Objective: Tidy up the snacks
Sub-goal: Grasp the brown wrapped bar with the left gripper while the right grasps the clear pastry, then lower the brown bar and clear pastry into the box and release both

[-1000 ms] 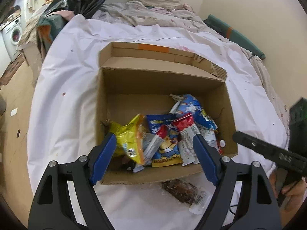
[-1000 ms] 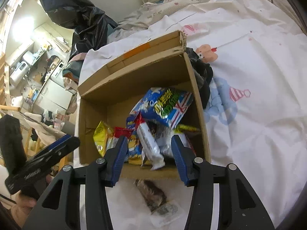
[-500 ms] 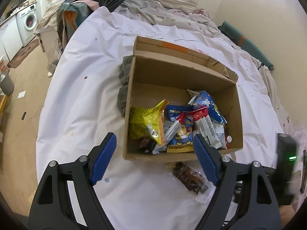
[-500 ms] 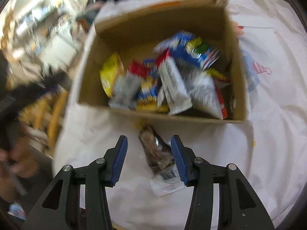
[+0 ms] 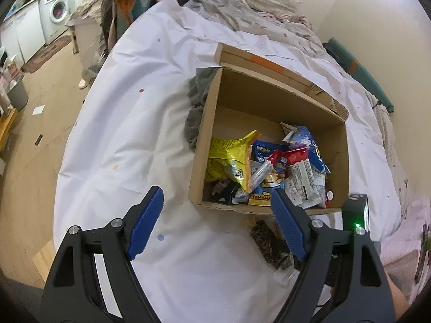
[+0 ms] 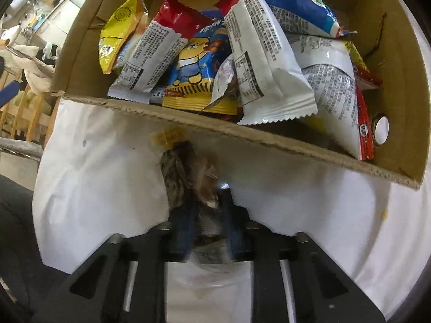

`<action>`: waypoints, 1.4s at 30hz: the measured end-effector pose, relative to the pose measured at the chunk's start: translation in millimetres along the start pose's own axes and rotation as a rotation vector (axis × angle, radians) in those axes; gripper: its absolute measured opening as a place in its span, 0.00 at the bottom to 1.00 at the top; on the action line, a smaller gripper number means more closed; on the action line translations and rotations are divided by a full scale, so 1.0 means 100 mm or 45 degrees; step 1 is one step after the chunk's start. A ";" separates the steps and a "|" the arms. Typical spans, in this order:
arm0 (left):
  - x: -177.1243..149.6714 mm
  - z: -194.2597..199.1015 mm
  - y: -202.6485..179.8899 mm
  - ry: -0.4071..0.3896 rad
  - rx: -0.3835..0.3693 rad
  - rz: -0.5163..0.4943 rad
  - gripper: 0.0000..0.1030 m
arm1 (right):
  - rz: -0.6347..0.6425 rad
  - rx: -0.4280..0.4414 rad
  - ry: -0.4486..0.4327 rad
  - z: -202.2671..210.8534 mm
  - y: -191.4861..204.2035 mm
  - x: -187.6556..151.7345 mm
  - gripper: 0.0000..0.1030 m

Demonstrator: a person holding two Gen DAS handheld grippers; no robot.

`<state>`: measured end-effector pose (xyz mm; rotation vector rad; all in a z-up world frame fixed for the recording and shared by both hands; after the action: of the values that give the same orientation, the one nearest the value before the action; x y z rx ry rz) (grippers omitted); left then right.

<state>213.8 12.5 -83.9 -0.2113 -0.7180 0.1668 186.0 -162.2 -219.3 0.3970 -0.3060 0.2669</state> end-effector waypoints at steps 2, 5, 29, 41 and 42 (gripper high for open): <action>-0.02 -0.02 -0.01 0.019 -0.015 0.012 0.77 | -0.005 0.035 0.018 -0.01 0.08 -0.07 0.17; -0.03 -0.02 -0.04 0.020 -0.018 0.003 0.77 | 0.019 0.095 0.025 0.00 0.31 -0.20 0.17; -1.52 -0.97 -0.65 0.509 0.106 -0.291 0.91 | -0.416 0.075 -0.433 1.08 -0.35 -0.30 0.17; -1.48 -0.92 -0.62 0.460 0.072 -0.317 0.52 | -0.360 0.082 -0.458 1.16 -0.22 -0.28 0.17; -1.48 -0.89 -0.62 0.460 0.065 -0.317 0.51 | -0.360 0.083 -0.458 1.16 -0.22 -0.28 0.17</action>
<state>168.4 -91.8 -227.5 -0.0974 -0.3751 -0.0904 139.1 -235.4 -134.4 0.5474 -0.5887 -0.0749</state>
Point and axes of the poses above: each gripper's, at about its wrist camera, not at the fingertips, and z roughly against the way its jaws point, y to its left, x to its top, the point moved 7 cm from there along -z, roughly the way its jaws point, and after that the axes turned 10 degrees about -y, right-handed, at the moved point
